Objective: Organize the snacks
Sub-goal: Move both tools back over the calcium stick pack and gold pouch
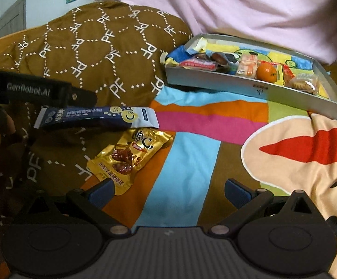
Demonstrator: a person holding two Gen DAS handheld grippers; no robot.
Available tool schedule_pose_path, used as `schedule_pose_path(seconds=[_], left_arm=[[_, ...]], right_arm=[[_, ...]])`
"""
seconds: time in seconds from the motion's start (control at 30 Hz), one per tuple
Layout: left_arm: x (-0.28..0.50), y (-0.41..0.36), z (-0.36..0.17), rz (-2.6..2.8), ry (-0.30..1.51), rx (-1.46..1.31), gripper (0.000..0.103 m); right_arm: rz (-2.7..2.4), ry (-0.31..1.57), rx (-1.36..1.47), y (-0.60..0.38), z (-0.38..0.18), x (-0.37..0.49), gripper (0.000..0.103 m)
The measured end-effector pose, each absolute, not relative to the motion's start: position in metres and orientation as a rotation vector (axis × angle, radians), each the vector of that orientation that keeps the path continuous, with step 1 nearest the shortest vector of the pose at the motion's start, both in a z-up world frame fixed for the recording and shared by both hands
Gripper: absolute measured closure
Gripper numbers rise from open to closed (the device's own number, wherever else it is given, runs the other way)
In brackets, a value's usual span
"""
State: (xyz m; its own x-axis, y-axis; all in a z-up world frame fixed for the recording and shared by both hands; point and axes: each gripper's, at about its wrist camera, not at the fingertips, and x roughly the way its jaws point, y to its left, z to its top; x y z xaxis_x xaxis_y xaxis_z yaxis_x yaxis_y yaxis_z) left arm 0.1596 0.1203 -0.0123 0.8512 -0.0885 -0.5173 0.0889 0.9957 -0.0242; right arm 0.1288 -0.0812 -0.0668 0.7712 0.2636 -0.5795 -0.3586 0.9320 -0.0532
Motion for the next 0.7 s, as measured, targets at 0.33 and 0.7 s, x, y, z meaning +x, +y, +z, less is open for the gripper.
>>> schedule_pose_path(seconds=[0.33, 0.7], left_arm=[[0.169, 0.123, -0.016, -0.103, 0.564, -0.024, 0.001], [0.18, 0.118, -0.026, -0.183, 0.588, 0.029, 0.001]], right_arm=[[0.326, 0.635, -0.169, -0.077, -0.072, 0.136, 0.0], [0.313, 0.613, -0.139, -0.077, -0.069, 0.143, 0.0]])
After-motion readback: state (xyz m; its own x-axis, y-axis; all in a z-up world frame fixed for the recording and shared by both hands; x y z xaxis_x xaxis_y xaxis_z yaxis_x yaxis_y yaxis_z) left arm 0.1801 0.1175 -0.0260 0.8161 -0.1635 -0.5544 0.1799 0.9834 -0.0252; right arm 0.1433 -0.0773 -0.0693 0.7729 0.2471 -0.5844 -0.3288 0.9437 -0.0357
